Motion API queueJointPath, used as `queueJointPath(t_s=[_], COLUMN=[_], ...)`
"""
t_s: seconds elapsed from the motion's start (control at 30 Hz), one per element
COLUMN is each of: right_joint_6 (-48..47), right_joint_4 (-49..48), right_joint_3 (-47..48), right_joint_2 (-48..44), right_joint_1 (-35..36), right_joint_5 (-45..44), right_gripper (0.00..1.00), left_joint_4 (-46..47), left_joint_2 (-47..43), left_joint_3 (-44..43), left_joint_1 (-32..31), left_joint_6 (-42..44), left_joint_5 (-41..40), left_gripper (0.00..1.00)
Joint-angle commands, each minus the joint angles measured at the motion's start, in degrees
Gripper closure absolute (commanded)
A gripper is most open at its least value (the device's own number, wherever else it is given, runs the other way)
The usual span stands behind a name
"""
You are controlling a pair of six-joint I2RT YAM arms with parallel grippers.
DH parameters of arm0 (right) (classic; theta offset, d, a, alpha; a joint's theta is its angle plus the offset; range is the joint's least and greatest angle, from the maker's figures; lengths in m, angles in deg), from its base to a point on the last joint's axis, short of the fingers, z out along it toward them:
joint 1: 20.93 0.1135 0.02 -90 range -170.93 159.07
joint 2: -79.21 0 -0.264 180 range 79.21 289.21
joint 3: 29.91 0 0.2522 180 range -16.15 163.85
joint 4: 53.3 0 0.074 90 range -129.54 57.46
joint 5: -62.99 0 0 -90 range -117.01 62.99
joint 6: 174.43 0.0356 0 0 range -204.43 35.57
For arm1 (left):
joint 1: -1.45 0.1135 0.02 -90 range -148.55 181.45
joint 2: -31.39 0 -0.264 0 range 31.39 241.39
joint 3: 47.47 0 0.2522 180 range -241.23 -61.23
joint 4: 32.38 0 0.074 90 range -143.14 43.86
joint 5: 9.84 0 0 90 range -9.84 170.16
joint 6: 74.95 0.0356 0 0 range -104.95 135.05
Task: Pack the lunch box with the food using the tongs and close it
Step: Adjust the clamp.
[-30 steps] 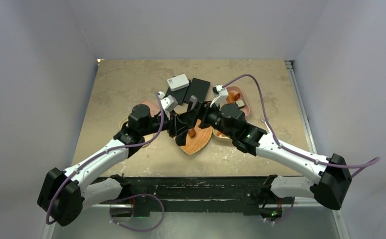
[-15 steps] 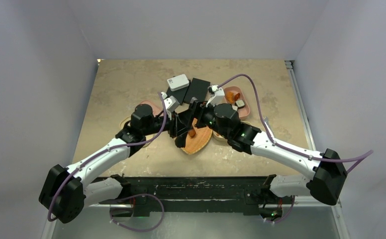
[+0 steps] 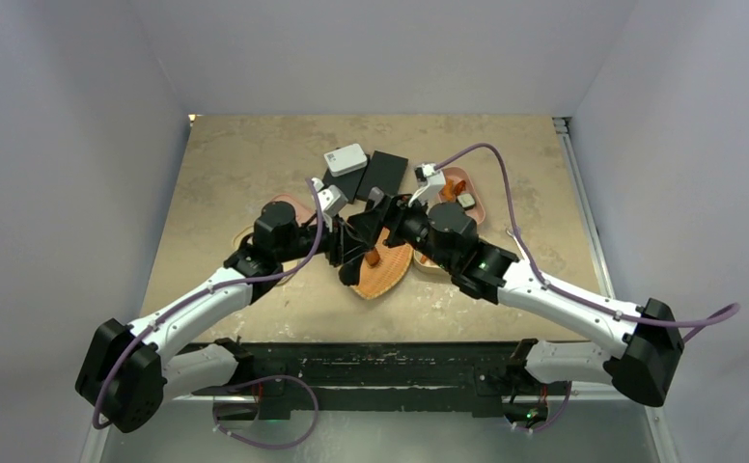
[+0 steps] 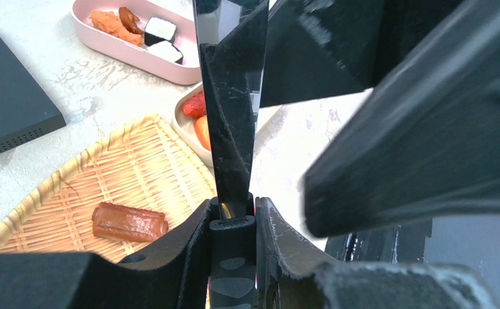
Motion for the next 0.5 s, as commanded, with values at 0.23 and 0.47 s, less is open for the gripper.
queueJointPath(t_s=[0.23, 0.47], right_joint_6=[-3.6, -3.9], right_joint_4=[-0.9, -1.8], right_joint_3=[0.3, -0.2], right_joint_2=[-3.4, -5.1], right_joint_1=[0.3, 0.1], right_joint_5=[-5.9, -6.3], right_gripper=[0.01, 0.08], left_joint_4=[2.7, 2.3], left_joint_2=[-3.1, -4.1], left_joint_3=[-0.9, -0.7], left_joint_1=[3.0, 3.8], left_joint_6=[-1.3, -1.0], left_joint_5=[-0.3, -0.4], left_gripper=[1.00, 1.00])
